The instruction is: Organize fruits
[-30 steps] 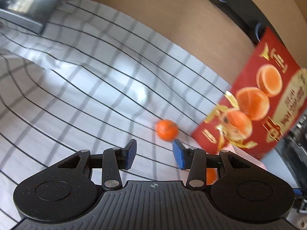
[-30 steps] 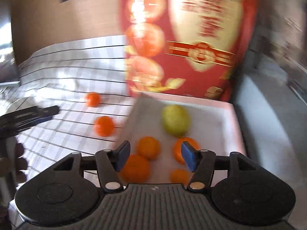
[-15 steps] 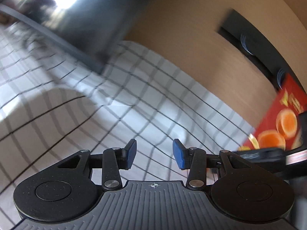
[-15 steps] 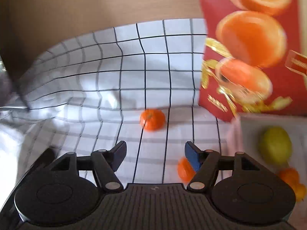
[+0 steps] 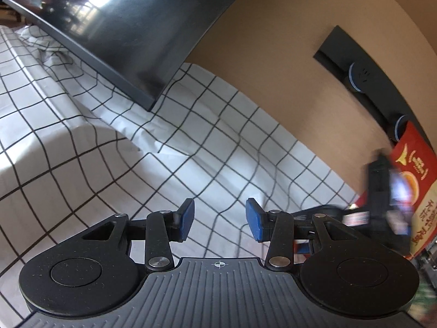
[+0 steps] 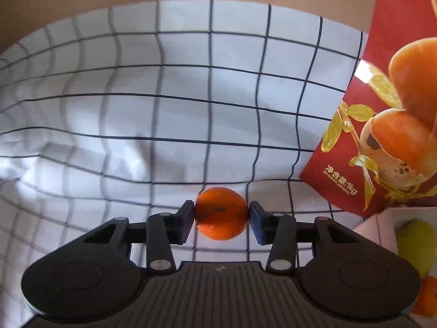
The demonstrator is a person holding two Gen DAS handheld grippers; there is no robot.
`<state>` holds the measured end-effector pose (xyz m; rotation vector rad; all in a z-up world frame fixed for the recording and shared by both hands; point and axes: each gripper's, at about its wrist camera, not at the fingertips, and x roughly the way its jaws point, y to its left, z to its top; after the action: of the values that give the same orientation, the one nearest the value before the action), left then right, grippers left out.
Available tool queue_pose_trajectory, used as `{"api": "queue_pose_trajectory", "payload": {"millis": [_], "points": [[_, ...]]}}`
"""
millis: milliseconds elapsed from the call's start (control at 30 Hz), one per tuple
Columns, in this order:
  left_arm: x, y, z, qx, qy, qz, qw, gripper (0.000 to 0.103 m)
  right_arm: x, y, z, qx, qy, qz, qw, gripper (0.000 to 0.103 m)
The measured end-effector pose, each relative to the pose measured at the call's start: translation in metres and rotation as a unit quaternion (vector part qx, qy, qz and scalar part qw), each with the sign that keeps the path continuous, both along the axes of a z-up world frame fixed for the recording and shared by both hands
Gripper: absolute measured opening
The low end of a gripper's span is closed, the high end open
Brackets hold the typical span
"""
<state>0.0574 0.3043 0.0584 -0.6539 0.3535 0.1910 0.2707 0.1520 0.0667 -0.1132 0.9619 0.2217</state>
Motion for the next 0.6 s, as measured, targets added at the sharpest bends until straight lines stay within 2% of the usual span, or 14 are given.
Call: {"api": "queue_pose_trajectory", "payload": {"millis": [167,300,400,500,600], "points": [[0.003,0.004,-0.007,-0.004,0.017,0.006,0.9998,0.046,-0.052,-0.019,0.035,0.045,0.010,0.074,0.996,0.043],[0.005,0.002,-0.012,-0.005,0.027,-0.009,0.9996,0.046,-0.123,-0.054,0.050,0.058,0.029,0.161,0.985,0.043],[0.010,-0.007,-0.015,0.000,0.035,-0.035,0.9988,0.046,-0.175,-0.089,0.057,0.062,0.028,0.203,0.977,0.043],[0.013,-0.023,-0.018,0.009,0.035,-0.075,0.9966,0.046,-0.212,-0.133,0.063,0.058,-0.001,0.206,0.977,0.043],[0.012,-0.042,-0.019,0.012,0.039,-0.115,0.9925,0.046,-0.222,-0.165,0.062,0.064,-0.022,0.189,0.980,0.043]]}}
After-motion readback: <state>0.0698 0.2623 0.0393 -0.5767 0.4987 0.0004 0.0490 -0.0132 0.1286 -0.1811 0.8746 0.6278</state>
